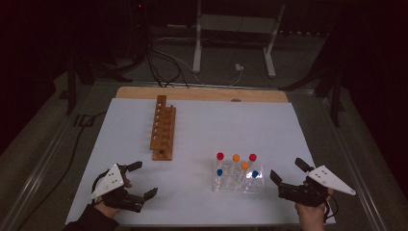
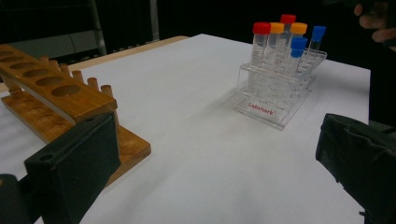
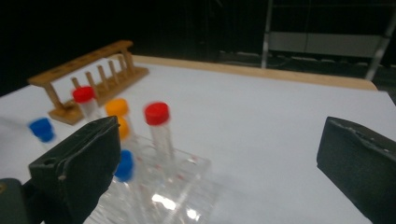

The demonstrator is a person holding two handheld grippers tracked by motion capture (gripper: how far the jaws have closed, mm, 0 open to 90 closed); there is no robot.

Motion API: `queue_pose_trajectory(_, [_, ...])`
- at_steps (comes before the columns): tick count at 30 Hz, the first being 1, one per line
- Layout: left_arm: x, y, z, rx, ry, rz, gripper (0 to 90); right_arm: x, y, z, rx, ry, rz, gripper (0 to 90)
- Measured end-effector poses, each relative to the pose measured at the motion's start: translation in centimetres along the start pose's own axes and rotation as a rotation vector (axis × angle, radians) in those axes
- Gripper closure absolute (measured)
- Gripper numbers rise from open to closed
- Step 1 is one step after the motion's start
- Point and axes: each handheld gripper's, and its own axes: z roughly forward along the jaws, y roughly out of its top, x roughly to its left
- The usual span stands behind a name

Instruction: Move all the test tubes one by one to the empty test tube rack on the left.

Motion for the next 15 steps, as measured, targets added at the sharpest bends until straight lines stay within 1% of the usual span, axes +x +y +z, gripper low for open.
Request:
queue_pose_trajectory(1, [0.0, 0.0, 0.0, 0.0, 0.0, 0.0, 0.5, 0.0, 0.0, 0.0, 0.0, 0.0, 0.0, 0.0])
queue_pose_trajectory(2, [0.0, 0.0, 0.0, 0.003, 0.001, 0.0, 0.5, 0.5, 0.4, -0.1, -0.01, 0.007, -0.008, 0.0])
queue_pose_trajectory(4, [0.0, 0.0, 0.0, 0.002, 0.001, 0.002, 0.5, 0.9, 0.6, -0.1, -0.009, 0.024, -0.009, 0.0])
queue_pose_trajectory(6, [0.0, 0.0, 0.0, 0.001, 0.0, 0.001, 0.5, 1.2, 0.7, -0.1, -0.007, 0.029, -0.016, 0.0])
queue_pose_trajectory(7, [0.0, 0.0, 0.0, 0.003, -0.001, 0.0, 0.5, 1.7, 0.9, 0.0, -0.003, 0.043, -0.02, 0.0])
queue_pose_trajectory(9, [0.0, 0.0, 0.0, 0.007, 0.0, 0.006, 0.5, 1.8, 0.9, 0.1, -0.003, 0.05, -0.021, 0.0])
queue_pose_trajectory(10, [-0.1, 0.0, 0.0, 0.006, -0.002, 0.005, 0.5, 2.2, 1.0, 0.1, -0.003, 0.058, -0.03, 0.0])
queue_pose_trajectory(12, [-0.1, 0.0, 0.1, 0.006, -0.001, 0.006, 0.5, 2.3, 1.1, 0.2, -0.004, 0.063, -0.033, 0.0])
queue_pose_trajectory(13, [-0.1, 0.0, 0.0, 0.007, 0.0, 0.006, 0.5, 2.7, 1.2, 0.3, -0.004, 0.081, -0.027, 0.0])
queue_pose_trajectory(15, [0.0, 0.0, 0.0, 0.004, -0.001, 0.003, 0.5, 3.0, 1.2, 0.4, -0.002, 0.093, -0.032, 0.0])
